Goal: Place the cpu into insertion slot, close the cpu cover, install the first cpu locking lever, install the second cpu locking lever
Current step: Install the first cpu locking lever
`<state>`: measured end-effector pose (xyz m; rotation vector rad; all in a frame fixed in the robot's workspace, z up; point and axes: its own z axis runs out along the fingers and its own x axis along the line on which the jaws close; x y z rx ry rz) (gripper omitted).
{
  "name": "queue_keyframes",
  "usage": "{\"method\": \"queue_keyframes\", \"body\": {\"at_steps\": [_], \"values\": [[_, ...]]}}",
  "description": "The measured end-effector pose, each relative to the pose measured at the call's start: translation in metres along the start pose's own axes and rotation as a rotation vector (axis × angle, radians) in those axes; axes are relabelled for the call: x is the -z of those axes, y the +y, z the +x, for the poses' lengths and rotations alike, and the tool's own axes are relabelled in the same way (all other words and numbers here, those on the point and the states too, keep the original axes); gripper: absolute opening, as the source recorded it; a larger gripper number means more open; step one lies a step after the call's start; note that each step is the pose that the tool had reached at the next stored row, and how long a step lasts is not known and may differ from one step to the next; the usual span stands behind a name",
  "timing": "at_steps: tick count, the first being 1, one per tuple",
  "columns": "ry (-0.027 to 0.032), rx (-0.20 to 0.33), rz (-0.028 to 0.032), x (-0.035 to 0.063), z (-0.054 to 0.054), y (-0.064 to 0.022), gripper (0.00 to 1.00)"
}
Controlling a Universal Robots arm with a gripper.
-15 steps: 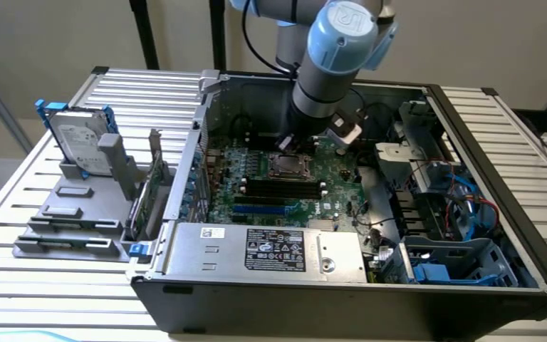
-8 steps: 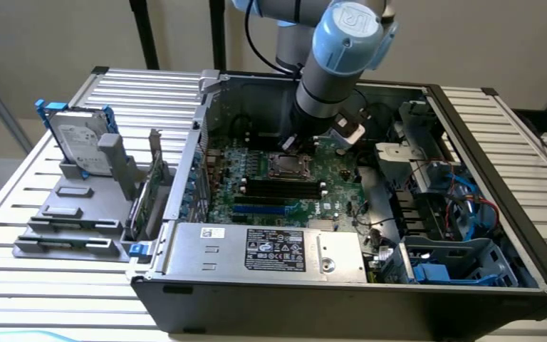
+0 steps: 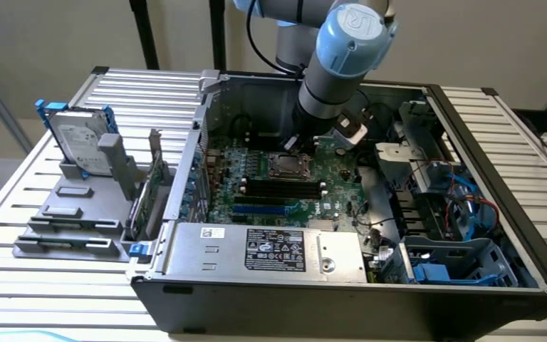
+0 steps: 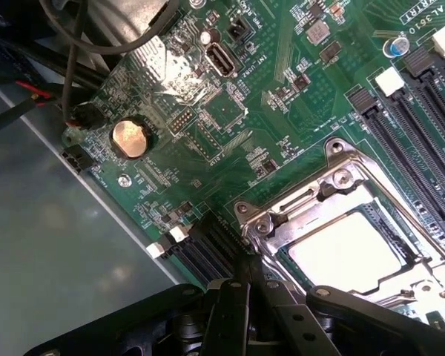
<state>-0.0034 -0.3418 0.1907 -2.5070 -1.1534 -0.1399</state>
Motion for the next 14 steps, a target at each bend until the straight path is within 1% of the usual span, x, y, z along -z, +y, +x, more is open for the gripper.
{"method": "queue_keyframes", "body": {"at_steps": [9, 11, 14], "values": [[-0.0012, 0.001, 0.0027, 0.0016, -0.0029, 0.0025, 0.11], [0.0010, 0.002, 0.0052, 0.0016, -0.0030, 0.0025, 0.11], [0.0082, 0.005, 0.0125, 0.0017, -0.0030, 0.0026, 0.11]]}}
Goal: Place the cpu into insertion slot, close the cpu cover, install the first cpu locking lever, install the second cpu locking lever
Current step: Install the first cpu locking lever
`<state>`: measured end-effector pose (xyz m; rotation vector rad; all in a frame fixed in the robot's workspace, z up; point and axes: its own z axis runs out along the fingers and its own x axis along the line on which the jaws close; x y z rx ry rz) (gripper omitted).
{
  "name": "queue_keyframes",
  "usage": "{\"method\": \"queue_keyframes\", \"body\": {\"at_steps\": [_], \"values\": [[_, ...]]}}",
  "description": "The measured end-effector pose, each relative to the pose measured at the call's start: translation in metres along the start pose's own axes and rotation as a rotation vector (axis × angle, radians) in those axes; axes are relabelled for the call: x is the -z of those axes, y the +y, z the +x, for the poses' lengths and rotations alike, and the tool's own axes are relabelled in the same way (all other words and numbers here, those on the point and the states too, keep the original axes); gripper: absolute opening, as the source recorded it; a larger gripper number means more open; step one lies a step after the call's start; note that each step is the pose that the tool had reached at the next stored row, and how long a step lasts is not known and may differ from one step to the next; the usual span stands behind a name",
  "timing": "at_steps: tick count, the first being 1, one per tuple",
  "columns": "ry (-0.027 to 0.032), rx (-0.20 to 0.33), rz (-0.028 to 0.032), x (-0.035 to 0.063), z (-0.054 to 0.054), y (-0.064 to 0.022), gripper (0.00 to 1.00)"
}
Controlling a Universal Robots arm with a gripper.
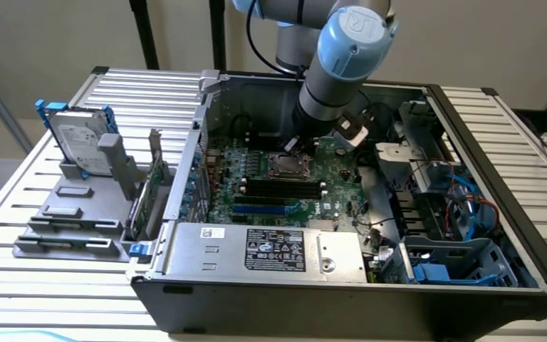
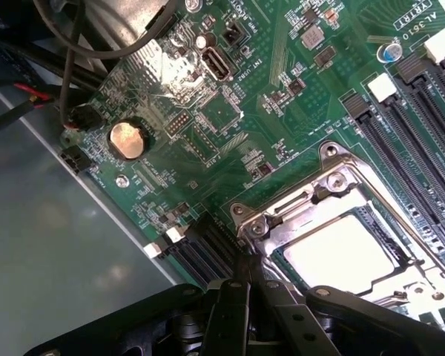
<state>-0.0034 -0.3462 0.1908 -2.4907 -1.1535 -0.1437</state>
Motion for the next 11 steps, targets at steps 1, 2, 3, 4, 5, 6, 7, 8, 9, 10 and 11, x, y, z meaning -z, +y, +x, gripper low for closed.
{"method": "queue_keyframes", "body": {"at_steps": [1, 2, 3, 4, 5, 6, 7, 8, 9, 10, 11], "values": [[0.0023, 0.001, 0.0025, 0.0000, 0.0000, 0.0000, 0.11], [0.0038, 0.002, 0.0043, 0.0000, -0.0001, 0.0001, 0.11], [0.0049, 0.003, 0.0058, 0.0000, -0.0002, 0.0002, 0.11], [0.0059, 0.004, 0.0072, -0.0002, -0.0003, 0.0003, 0.11], [0.0064, 0.006, 0.0082, -0.0003, -0.0005, 0.0005, 0.11], [0.0069, 0.007, 0.0092, -0.0006, -0.0006, 0.0006, 0.11], [0.0072, 0.008, 0.0100, -0.0009, -0.0008, 0.0008, 0.11], [0.0074, 0.009, 0.0108, -0.0013, -0.0010, 0.0010, 0.11], [0.0076, 0.010, 0.0117, -0.0016, -0.0011, 0.0012, 0.11], [0.0080, 0.011, 0.0126, -0.0020, -0.0013, 0.0013, 0.11], [0.0084, 0.012, 0.0136, -0.0022, -0.0014, 0.0015, 0.11]]}}
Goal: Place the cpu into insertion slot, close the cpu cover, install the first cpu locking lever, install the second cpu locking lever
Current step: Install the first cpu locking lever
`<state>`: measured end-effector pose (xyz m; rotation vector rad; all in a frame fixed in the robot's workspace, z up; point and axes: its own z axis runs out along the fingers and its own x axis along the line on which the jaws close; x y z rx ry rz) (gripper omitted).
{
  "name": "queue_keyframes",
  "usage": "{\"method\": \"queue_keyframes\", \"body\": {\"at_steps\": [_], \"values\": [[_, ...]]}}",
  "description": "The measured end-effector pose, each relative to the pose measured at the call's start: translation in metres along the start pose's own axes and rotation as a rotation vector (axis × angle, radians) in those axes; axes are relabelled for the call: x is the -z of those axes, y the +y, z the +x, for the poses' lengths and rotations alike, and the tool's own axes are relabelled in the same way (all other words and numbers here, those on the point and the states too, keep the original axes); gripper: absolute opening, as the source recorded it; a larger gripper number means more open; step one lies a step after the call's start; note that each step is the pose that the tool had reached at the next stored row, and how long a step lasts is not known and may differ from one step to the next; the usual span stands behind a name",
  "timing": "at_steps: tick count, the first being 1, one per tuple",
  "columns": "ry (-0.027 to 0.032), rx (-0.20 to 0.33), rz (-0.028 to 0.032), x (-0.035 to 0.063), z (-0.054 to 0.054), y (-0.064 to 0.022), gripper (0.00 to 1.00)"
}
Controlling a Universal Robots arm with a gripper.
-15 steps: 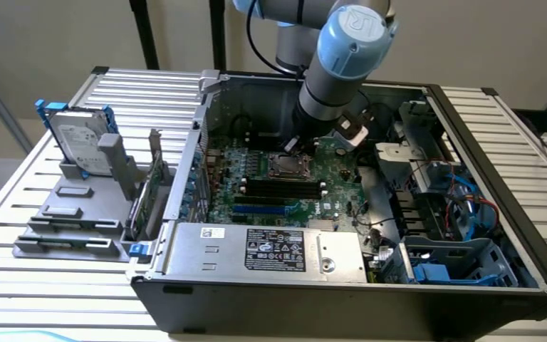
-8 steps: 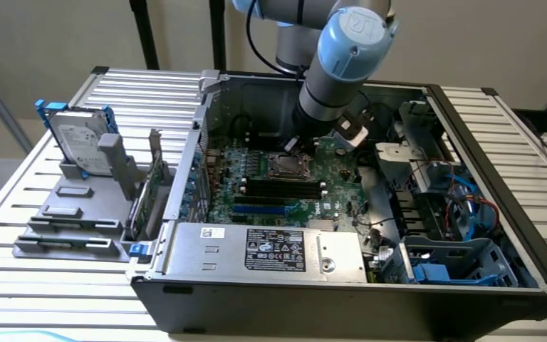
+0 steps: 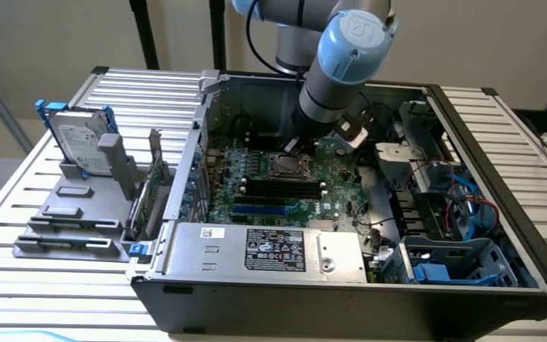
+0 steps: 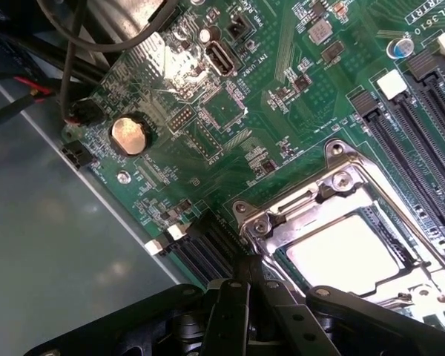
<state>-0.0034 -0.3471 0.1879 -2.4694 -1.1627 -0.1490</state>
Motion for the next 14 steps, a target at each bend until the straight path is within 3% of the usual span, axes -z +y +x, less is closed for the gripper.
{"method": "queue_keyframes", "body": {"at_steps": [5, 10, 14], "values": [[0.0021, 0.005, 0.0049, -0.0015, -0.0005, 0.0006, 0.11], [0.0094, 0.011, 0.0139, -0.0018, -0.0006, 0.0007, 0.11], [0.0103, 0.014, 0.0161, -0.0015, -0.0004, 0.0006, 0.11]]}}
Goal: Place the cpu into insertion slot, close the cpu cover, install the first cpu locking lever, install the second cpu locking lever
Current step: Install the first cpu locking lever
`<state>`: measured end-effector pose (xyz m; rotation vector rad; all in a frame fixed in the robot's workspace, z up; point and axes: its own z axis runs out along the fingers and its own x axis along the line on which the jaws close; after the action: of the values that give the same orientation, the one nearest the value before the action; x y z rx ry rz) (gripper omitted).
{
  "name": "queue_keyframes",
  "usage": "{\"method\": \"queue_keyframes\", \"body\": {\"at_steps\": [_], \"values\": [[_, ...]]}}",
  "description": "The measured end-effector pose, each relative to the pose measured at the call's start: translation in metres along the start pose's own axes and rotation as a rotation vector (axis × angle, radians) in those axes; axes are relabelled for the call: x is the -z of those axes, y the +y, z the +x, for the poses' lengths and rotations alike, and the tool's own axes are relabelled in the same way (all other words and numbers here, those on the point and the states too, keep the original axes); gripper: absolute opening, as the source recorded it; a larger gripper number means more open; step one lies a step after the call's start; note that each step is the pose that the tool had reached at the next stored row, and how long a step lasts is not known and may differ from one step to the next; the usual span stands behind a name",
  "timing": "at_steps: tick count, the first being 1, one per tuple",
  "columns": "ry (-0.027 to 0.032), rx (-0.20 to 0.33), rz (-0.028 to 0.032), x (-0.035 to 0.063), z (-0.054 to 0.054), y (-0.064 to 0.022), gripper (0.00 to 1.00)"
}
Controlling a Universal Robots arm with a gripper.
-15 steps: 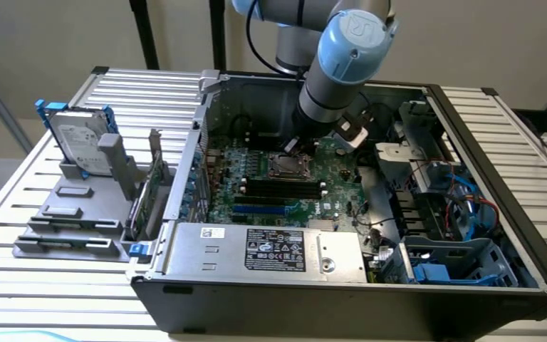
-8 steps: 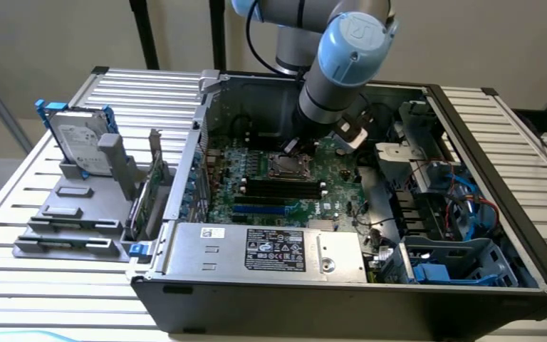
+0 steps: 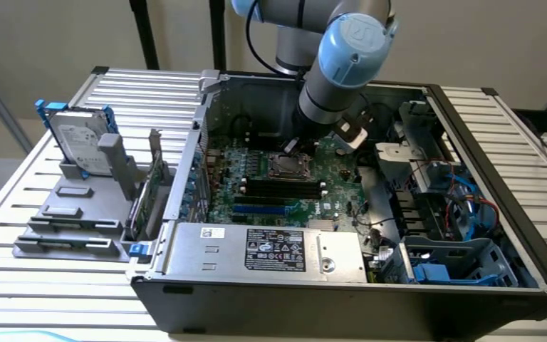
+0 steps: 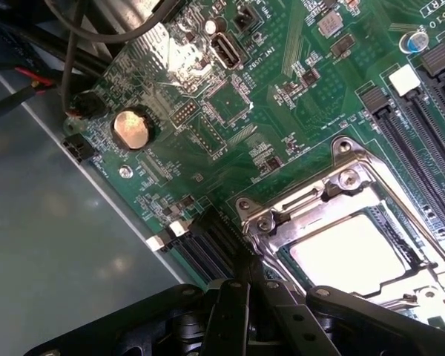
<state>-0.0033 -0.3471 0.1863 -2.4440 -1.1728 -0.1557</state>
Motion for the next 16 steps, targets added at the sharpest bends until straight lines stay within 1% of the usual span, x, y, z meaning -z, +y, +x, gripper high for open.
{"method": "queue_keyframes", "body": {"at_steps": [6, 10, 14, 16], "values": [[-0.0007, 0.001, 0.0003, 0.0082, 0.000, -0.0014, 0.11], [-0.0013, 0.003, 0.0006, 0.0121, -0.005, -0.0022, 0.11], [-0.0013, 0.003, 0.0007, 0.0156, -0.012, -0.0037, 0.11], [-0.0012, 0.003, 0.0011, 0.0156, -0.012, -0.0036, 0.11]]}}
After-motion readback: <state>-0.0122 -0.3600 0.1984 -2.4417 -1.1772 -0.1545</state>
